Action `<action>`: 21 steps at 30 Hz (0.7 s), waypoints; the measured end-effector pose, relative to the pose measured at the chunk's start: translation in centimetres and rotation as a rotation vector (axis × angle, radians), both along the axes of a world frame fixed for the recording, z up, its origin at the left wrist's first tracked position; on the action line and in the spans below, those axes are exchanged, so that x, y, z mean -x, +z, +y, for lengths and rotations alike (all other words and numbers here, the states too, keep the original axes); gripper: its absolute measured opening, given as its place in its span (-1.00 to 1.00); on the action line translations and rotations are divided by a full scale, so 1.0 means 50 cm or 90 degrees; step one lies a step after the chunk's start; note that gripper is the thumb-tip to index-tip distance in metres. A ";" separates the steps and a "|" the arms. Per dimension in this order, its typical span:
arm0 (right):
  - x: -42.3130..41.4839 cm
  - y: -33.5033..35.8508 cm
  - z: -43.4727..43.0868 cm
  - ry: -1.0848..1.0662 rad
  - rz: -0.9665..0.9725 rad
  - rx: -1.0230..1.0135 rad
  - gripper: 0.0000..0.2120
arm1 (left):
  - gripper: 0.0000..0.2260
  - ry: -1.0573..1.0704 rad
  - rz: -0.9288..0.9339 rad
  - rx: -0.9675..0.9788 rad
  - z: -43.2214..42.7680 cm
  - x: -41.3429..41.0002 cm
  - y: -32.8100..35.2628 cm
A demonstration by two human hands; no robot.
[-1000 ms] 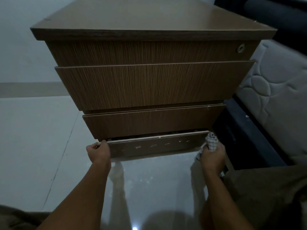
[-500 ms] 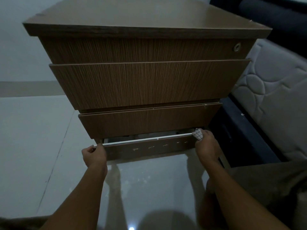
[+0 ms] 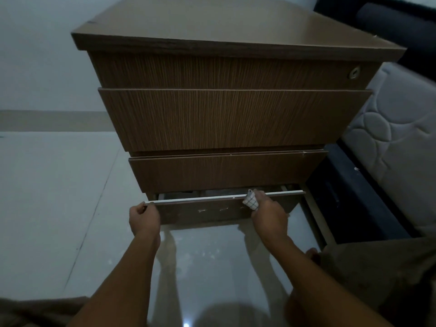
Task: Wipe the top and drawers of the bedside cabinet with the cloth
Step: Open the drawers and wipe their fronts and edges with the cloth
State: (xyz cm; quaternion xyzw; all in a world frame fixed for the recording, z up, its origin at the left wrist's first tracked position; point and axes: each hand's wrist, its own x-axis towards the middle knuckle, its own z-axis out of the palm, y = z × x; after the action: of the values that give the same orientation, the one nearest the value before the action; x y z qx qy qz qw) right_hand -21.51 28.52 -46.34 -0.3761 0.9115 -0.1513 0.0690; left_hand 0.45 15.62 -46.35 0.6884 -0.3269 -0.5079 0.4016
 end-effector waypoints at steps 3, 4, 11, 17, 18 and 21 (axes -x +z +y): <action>-0.036 0.005 -0.024 0.034 -0.027 -0.044 -0.37 | -0.79 -0.015 -0.015 0.011 0.001 -0.009 -0.011; -0.050 0.007 -0.032 0.047 -0.031 -0.051 -0.36 | -0.79 -0.021 -0.018 0.010 0.003 -0.013 -0.013; -0.153 0.014 -0.090 0.166 -0.069 -0.059 -0.31 | -0.69 -0.050 -0.035 -0.002 0.008 -0.034 -0.014; -0.253 0.020 -0.149 0.263 -0.081 -0.041 -0.42 | -0.66 -0.097 0.016 -0.052 0.004 -0.059 -0.022; -0.270 0.021 -0.159 0.276 -0.081 -0.042 -0.43 | -0.67 -0.098 0.028 -0.060 0.003 -0.063 -0.023; -0.315 0.026 -0.186 0.311 -0.077 -0.043 -0.45 | -0.70 -0.099 0.087 -0.061 0.001 -0.071 -0.021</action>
State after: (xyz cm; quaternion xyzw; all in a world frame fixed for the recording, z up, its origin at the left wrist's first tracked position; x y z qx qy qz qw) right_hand -5.77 19.23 -45.03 -0.5732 0.7921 -0.1216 0.1708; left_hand 4.00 15.66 -47.42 0.6430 -0.3264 -0.5984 0.3492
